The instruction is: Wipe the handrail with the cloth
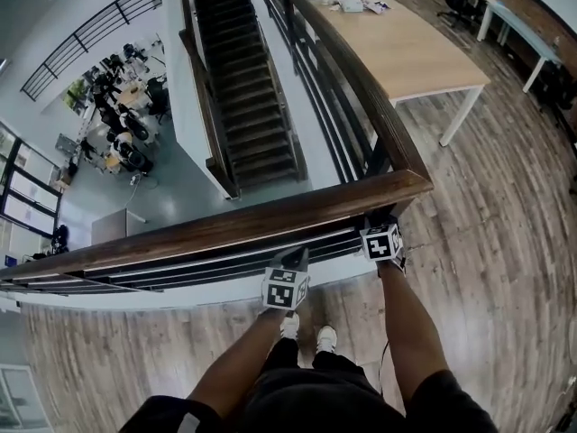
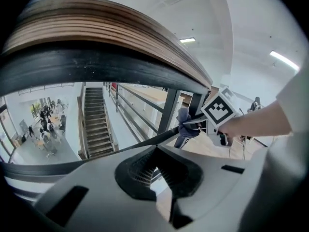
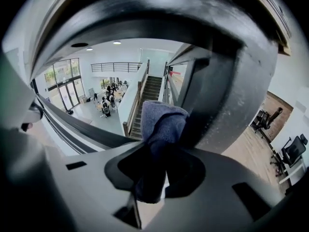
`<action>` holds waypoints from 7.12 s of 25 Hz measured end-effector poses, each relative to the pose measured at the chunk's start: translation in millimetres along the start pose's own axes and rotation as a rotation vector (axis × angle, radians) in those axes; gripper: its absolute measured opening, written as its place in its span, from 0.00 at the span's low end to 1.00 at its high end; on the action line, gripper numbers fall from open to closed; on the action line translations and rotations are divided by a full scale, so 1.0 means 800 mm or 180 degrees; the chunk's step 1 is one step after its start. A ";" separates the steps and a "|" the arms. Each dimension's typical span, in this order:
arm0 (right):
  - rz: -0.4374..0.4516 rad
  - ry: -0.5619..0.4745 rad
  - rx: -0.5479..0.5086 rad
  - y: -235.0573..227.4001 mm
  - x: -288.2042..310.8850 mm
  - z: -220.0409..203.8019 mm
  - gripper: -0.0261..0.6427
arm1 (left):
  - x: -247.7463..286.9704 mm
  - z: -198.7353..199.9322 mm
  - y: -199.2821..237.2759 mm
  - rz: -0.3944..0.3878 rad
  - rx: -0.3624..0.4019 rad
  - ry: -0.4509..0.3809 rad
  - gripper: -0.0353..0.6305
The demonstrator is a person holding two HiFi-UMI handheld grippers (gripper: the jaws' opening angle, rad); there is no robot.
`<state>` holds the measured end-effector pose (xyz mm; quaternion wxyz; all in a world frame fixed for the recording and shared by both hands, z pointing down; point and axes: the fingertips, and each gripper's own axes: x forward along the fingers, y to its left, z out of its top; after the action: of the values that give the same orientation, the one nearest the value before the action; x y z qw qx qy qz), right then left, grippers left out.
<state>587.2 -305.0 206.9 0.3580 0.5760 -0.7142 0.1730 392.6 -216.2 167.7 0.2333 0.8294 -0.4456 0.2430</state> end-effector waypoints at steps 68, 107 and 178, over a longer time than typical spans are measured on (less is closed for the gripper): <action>0.2312 -0.0620 -0.1056 1.446 0.037 0.126 0.18 | -0.646 -0.557 0.969 0.2028 -0.1232 -0.0613 0.05; 0.1882 -0.0448 -0.0173 1.284 0.144 0.100 0.18 | -0.467 -0.520 0.915 0.1511 -0.0831 -0.0702 0.05; -0.0270 -0.0657 0.0818 0.108 0.183 -0.158 0.18 | 0.158 -0.272 0.107 -0.0479 0.0204 -0.0399 0.05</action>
<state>532.8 -300.2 411.8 0.2131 0.6613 -0.6943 0.1876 338.7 -206.3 427.4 0.1959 0.8812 -0.3877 0.1866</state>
